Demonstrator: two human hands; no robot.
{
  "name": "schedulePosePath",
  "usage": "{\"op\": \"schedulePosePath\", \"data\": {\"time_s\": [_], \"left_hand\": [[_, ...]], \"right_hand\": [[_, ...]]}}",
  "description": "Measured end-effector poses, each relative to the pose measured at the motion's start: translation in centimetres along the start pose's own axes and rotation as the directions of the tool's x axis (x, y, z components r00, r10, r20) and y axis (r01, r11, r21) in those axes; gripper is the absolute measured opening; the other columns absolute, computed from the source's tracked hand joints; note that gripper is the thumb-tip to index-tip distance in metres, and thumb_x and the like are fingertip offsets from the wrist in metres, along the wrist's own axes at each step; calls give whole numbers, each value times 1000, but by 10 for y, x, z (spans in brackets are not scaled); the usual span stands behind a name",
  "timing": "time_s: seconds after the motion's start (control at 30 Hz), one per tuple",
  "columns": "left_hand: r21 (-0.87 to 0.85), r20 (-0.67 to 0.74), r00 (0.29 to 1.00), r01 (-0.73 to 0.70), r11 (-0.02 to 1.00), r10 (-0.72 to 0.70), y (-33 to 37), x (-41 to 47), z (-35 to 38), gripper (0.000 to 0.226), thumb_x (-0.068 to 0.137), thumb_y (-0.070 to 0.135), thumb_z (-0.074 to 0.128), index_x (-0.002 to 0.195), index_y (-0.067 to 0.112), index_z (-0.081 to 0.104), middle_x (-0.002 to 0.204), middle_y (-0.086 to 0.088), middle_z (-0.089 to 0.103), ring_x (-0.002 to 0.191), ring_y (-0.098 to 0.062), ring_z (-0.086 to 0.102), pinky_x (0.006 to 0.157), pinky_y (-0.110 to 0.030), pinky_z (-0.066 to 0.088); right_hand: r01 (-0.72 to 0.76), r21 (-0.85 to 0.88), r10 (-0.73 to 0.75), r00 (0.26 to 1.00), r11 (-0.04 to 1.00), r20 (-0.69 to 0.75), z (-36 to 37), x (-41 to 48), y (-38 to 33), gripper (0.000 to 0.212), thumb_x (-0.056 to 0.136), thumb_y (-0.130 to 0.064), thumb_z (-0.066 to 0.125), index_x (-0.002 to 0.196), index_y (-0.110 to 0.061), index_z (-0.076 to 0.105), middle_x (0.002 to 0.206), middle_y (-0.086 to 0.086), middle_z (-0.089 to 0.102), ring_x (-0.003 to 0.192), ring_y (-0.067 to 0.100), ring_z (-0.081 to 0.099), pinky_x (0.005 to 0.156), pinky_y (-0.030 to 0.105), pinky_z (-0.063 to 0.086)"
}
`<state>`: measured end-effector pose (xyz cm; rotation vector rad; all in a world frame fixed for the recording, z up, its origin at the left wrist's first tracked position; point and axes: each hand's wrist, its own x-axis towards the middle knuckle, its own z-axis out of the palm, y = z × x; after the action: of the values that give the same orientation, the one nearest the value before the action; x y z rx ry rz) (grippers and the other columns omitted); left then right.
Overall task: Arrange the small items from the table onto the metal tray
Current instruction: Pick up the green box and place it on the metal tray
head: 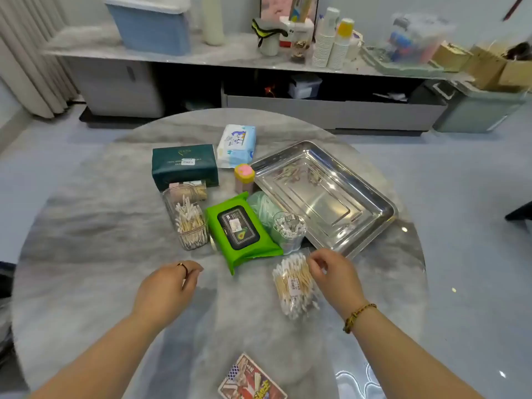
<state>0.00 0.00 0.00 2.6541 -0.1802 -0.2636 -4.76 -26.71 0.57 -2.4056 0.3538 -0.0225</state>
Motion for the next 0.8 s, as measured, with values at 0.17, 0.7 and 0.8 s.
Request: {"op": "schedulePosePath", "data": {"time_s": [0.17, 0.7, 0.8], "left_hand": [[-28, -73, 994, -81, 996, 78, -10, 11, 40, 19, 89, 22, 49, 92, 25, 67, 104, -2, 70, 102, -24, 58, 75, -29, 42], [194, -210, 904, -335, 922, 372, -25, 5, 70, 33, 67, 35, 42, 73, 23, 73, 83, 6, 75, 75, -8, 70, 68, -19, 49], [122, -192, 931, -290, 949, 309, -28, 2, 75, 30, 79, 27, 53, 104, 20, 68, 119, -1, 65, 111, -13, 60, 92, -24, 47]], "right_hand": [[71, -16, -72, 991, 997, -116, 30, 14, 23, 15, 85, -13, 53, 73, -20, 57, 63, -18, 47, 61, -1, 46, 54, 6, 38], [206, 126, -174, 959, 971, -224, 56, 21, 49, 24, 83, -8, 57, 72, -29, 56, 72, -15, 57, 71, 4, 54, 59, 9, 40], [187, 106, -154, 953, 977, -260, 53, 15, 48, 19, 84, -8, 56, 77, -25, 58, 74, -13, 56, 74, 4, 53, 63, 10, 37]]}}
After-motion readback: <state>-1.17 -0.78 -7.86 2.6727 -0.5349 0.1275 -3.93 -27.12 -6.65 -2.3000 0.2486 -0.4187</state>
